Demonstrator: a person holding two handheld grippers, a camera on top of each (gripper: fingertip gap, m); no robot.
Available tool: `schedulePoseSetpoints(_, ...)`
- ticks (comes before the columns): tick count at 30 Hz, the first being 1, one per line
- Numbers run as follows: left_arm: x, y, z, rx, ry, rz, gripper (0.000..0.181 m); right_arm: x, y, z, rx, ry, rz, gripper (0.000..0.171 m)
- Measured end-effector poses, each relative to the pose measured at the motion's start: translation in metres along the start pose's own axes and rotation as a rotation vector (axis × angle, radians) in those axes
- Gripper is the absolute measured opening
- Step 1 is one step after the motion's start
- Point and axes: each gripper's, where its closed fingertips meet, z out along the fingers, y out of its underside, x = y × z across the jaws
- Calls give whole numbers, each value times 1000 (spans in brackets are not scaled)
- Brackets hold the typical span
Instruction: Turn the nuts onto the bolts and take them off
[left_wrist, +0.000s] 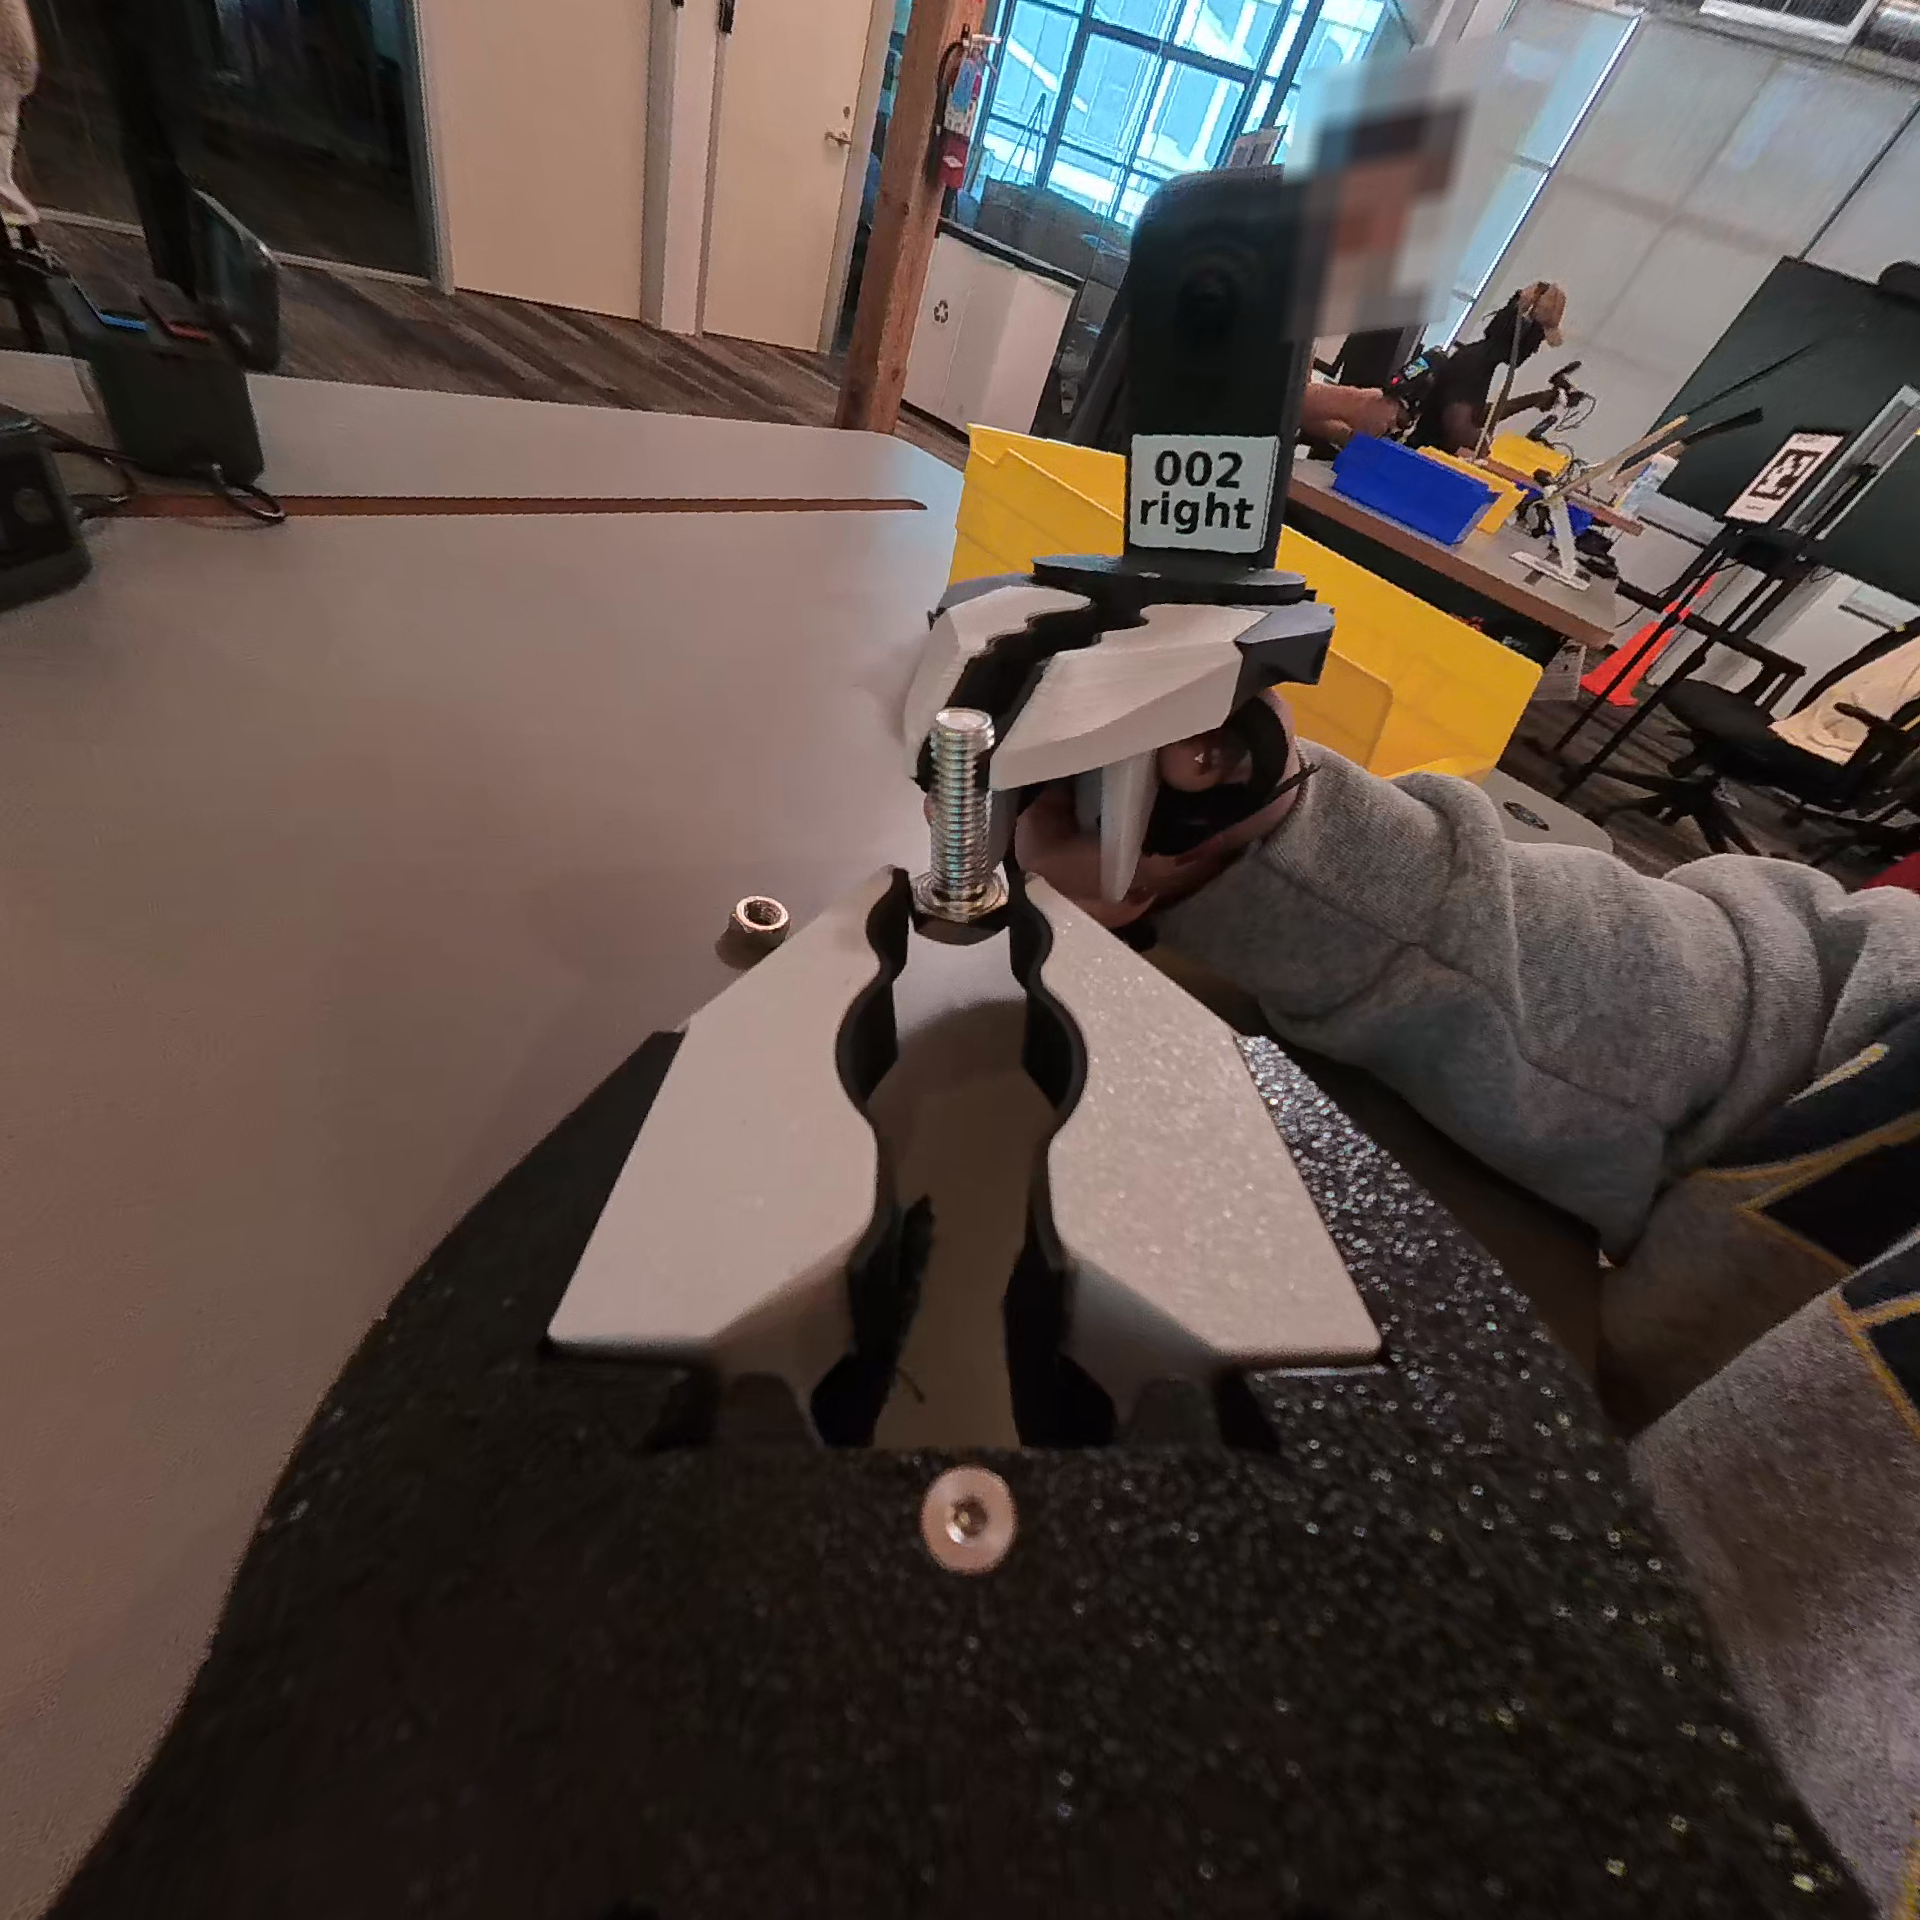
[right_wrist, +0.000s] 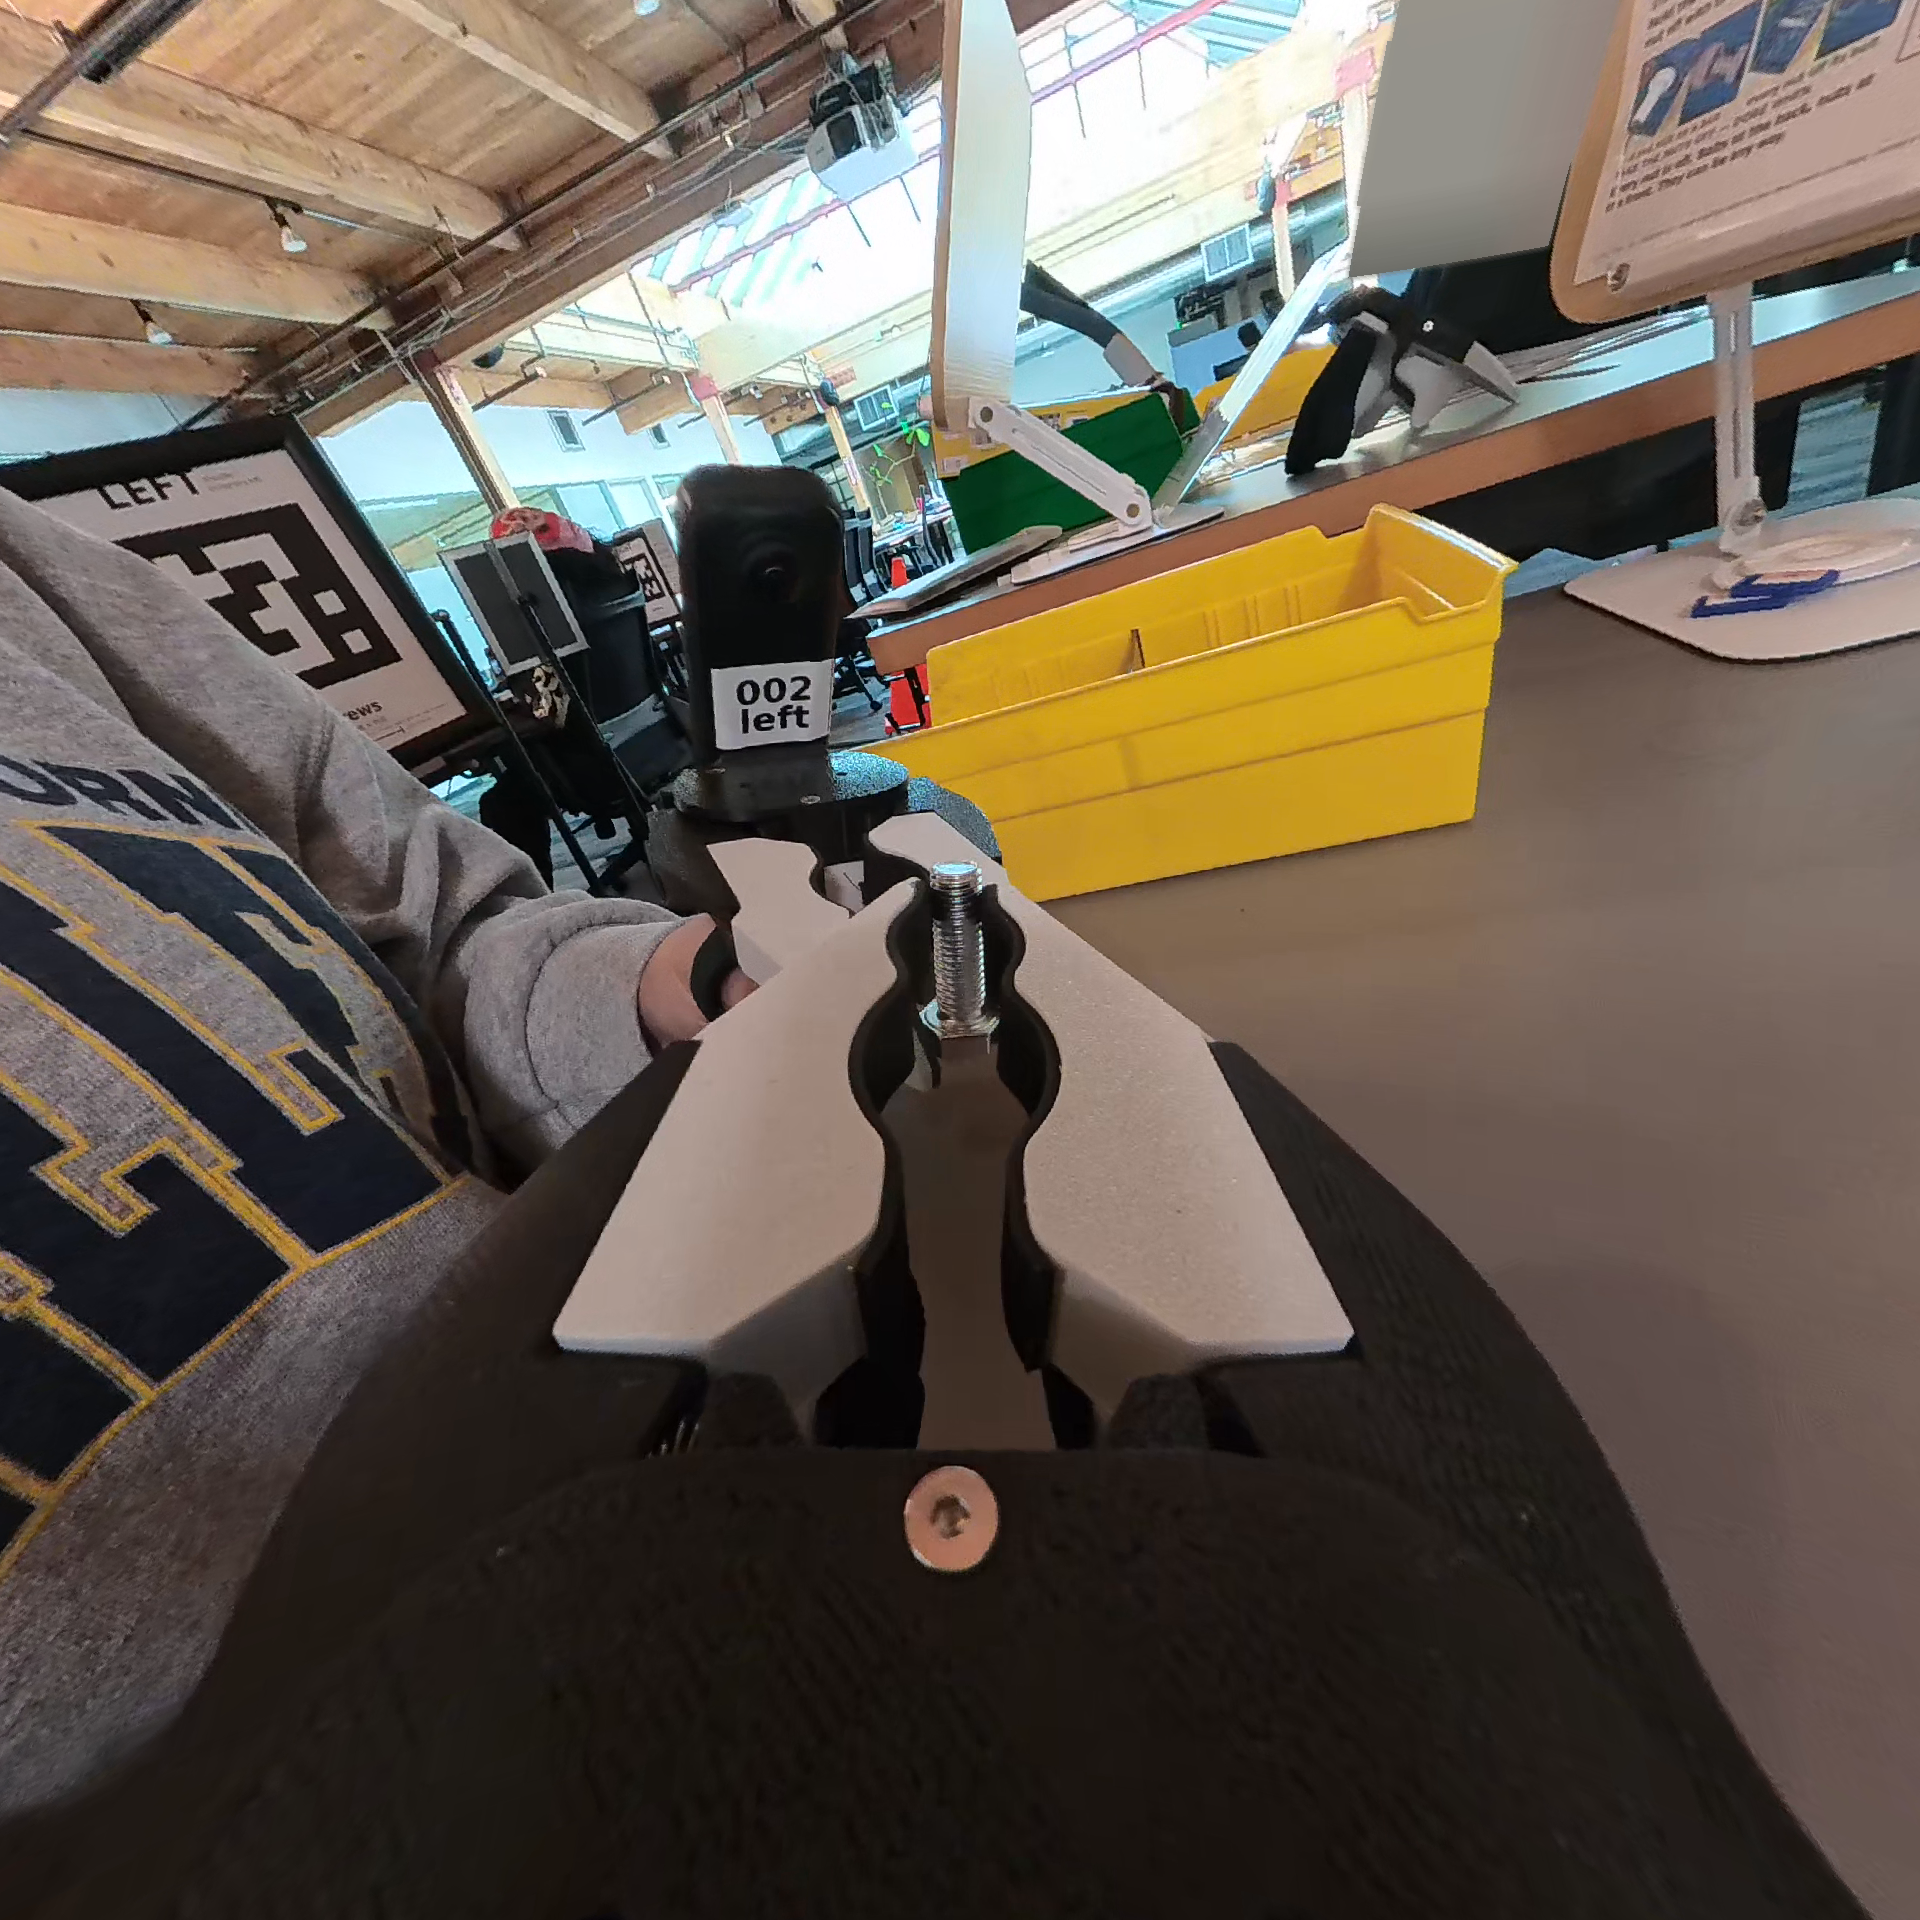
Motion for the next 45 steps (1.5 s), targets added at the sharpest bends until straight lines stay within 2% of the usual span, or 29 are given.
schedulePoseSetpoints(4, 1, 1, 1, 1, 13, -9, 17, 2, 0, -2, 16, 1, 5, 8)
schedulePoseSetpoints(8, -9, 1, 0, -7, -77, 86, 16, 7, -1, -4, 25, 40, -1, 8)
schedulePoseSetpoints(9, -13, -1, -1, -6, -105, 104, 16, 13, -4, -8, 36, 85, -11, 14)
schedulePoseSetpoints(10, -19, -1, -3, -8, -134, 112, 16, 22, -6, -17, 55, 167, -22, 26)
schedulePoseSetpoints(11, -25, 0, -5, -9, -164, 118, 16, 40, -6, -26, 42, 290, -30, 33)
schedulePoseSetpoints(12, -32, 1, -7, -12, -198, 120, 16, 60, 0, -38, -10, 430, -50, 36)
schedulePoseSetpoints(14, -44, 4, -10, -15, -248, 128, 16, 85, 24, -59, -220, 614, -119, 38)
schedulePoseSetpoints(17, -53, 9, -10, -13, -289, 150, 16, 93, 66, -73, -556, 669, -158, 37)
schedulePoseSetpoints(21, -52, 3, -9, 15, -307, 208, 16, 97, 87, -74, -704, 695, -164, 31)
schedulePoseSetpoints(26, -49, 2, -8, 27, -301, 221, 16, 101, 93, -69, -679, 695, -114, 26)
schedulePoseSetpoints(28, -48, 0, -8, 39, -299, 222, 16, 102, 93, -68, -671, 697, -119, 18)
schedulePoseSetpoints(32, -45, -7, 6, 73, -254, 149, 16, 109, 86, -76, -647, 776, -162, 17)
schedulePoseSetpoints(35, -39, -20, 29, 123, -195, 99, 16, 112, 58, -90, -550, 879, -195, 17)
schedulePoseSetpoints(40, -45, -34, 81, 151, -155, 165, 16, 105, -9, -128, -317, 1095, -250, 17)
schedulePoseSetpoints(45, -32, -35, 104, 154, -37, 220, 16, 77, -49, -133, -194, 1055, -282, 17)
